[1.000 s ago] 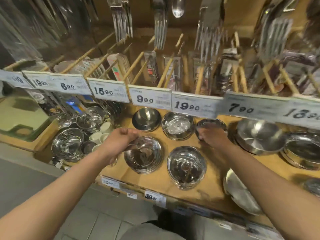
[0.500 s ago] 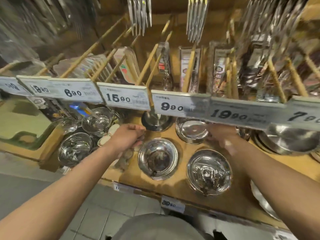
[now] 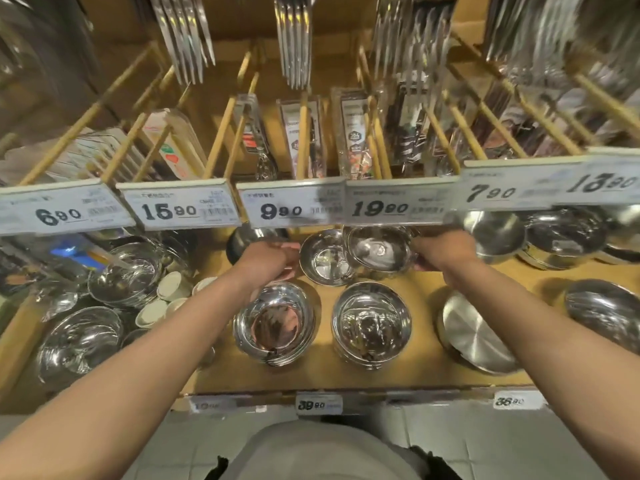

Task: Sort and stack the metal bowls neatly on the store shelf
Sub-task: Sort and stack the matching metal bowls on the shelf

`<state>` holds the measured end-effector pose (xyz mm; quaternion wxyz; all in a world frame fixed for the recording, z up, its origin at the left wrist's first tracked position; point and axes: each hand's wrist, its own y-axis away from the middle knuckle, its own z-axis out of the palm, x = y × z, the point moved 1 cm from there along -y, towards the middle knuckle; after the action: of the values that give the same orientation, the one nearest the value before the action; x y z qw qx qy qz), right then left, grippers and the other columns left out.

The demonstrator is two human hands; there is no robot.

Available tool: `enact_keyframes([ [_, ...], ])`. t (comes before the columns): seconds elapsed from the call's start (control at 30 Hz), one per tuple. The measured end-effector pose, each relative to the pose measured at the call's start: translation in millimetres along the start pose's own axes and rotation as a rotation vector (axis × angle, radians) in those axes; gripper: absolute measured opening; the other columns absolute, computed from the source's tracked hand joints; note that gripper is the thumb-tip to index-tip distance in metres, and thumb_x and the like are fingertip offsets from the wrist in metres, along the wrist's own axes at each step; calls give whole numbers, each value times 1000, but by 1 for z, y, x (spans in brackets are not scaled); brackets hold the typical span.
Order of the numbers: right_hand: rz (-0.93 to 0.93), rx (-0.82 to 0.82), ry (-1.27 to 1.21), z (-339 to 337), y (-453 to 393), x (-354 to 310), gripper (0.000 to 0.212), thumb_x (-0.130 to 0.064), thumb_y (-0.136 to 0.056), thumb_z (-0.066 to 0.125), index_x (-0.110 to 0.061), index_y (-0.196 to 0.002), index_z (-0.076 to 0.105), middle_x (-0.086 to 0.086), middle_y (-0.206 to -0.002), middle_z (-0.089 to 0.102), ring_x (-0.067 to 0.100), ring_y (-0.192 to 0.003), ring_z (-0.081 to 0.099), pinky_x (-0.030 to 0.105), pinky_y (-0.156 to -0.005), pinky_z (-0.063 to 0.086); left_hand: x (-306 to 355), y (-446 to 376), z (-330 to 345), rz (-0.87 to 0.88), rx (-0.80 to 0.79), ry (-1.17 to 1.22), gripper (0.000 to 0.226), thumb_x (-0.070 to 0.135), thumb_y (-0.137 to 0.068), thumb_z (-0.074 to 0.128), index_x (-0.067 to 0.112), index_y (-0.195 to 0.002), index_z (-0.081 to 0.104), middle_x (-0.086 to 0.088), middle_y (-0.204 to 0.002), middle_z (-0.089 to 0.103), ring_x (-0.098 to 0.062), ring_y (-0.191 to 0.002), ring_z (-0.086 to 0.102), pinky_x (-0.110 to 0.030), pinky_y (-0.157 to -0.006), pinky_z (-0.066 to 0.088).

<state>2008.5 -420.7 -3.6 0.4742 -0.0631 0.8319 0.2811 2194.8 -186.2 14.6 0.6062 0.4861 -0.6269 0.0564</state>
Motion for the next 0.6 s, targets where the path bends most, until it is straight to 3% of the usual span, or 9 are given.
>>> enact_keyframes([
  [0.1,-9,101,0,-33,8,10,16,2,-80,75,-11,-74,68,11,-76,71,18,-44,67,27,-44,56,15,-1,23,12,-48,-63,10,14,-97,64,9,-104,68,-20,-109,74,-24,-94,71,-40,-97,57],
  [0.2,-2,146,-14,-71,22,26,11,0,-83,73,-9,-78,72,16,-84,74,28,-63,73,39,-60,62,32,2,53,111,-132,-106,5,10,-94,67,13,-93,72,-15,-103,74,-28,-99,69,-48,-101,55],
  [0.27,17,205,13,-95,32,40,14,-5,-82,75,-15,-73,72,14,-83,76,30,-73,74,43,-70,62,41,2,75,202,-205,-93,5,6,-90,70,8,-87,74,-8,-91,73,-24,-91,68,-42,-94,59],
  [0.37,60,275,-42,-124,50,59,9,-3,-81,74,-13,-80,76,11,-77,75,22,-62,71,37,-62,62,53,9,116,297,-269,-150,8,9,-94,65,2,-96,69,-10,-96,66,-19,-84,64,-26,-73,56],
  [0.43,82,276,-84,-139,61,68,12,2,-79,71,-9,-76,73,12,-74,72,27,-64,69,47,-69,63,60,20,146,316,-293,-208,9,11,-96,62,17,-90,63,-7,-98,63,-19,-86,64,-33,-86,58],
  [0.5,98,269,-124,-152,71,75,14,8,-78,70,-5,-74,69,13,-73,68,28,-67,67,52,-75,62,64,33,173,343,-318,-240,6,15,-95,63,19,-91,62,-5,-93,62,-18,-85,66,-41,-94,57],
  [0.6,100,251,-106,-166,80,82,12,9,-76,69,-4,-78,69,14,-77,67,24,-68,67,44,-69,62,59,52,203,337,-380,-326,9,22,-98,61,14,-93,65,-6,-89,60,-23,-91,70,-47,-97,56],
])
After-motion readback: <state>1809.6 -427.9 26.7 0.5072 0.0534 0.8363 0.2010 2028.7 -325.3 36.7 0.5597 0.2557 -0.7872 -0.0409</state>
